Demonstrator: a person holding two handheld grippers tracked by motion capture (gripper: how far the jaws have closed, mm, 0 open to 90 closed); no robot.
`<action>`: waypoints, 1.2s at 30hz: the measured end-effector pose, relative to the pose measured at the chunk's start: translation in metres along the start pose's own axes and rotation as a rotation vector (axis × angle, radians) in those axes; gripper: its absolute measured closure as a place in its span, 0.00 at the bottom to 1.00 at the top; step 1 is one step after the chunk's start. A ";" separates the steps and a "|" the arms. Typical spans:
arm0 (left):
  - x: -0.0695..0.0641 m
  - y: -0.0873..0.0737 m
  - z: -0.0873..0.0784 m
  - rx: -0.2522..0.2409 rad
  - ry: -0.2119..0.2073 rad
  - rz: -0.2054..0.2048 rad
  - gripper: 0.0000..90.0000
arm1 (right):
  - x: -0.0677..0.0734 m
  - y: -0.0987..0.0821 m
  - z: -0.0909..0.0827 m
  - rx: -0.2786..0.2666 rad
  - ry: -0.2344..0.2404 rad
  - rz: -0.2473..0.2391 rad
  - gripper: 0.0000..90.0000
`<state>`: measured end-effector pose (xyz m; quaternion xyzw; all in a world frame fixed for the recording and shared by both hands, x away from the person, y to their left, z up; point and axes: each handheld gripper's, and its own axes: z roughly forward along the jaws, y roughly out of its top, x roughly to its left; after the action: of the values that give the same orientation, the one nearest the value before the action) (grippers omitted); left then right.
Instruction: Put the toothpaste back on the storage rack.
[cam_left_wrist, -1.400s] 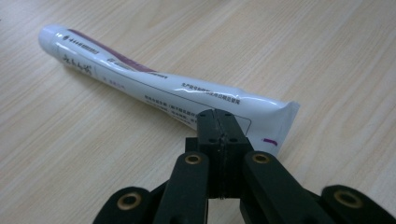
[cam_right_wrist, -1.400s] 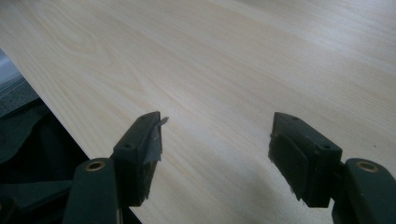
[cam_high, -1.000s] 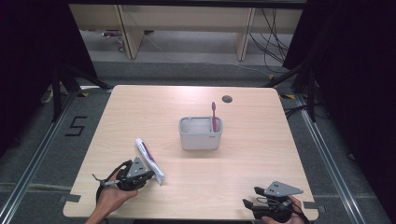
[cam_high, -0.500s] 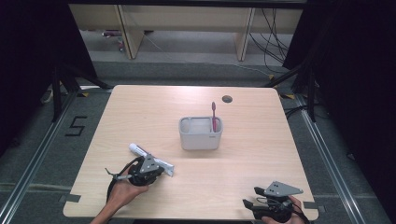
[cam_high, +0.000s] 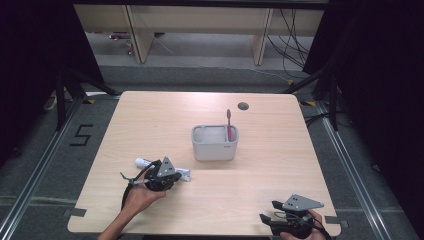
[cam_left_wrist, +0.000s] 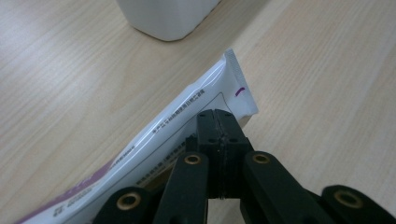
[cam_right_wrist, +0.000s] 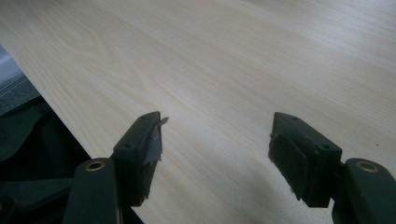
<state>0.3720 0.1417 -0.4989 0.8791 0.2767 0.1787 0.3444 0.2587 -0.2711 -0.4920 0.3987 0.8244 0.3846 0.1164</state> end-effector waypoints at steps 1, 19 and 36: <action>0.000 0.000 0.000 0.000 0.000 0.000 0.99 | 0.000 0.000 0.000 -0.001 -0.001 -0.002 0.39; 0.007 0.015 0.012 0.014 -0.006 -0.017 0.98 | 0.000 0.000 0.000 -0.001 0.001 0.002 0.39; 0.034 0.017 -0.019 0.058 -0.032 -0.061 0.53 | 0.000 -0.001 0.000 -0.001 0.000 -0.003 0.39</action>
<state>0.3951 0.1613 -0.4692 0.8827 0.3027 0.1459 0.3285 0.2584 -0.2717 -0.4925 0.3975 0.8247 0.3849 0.1171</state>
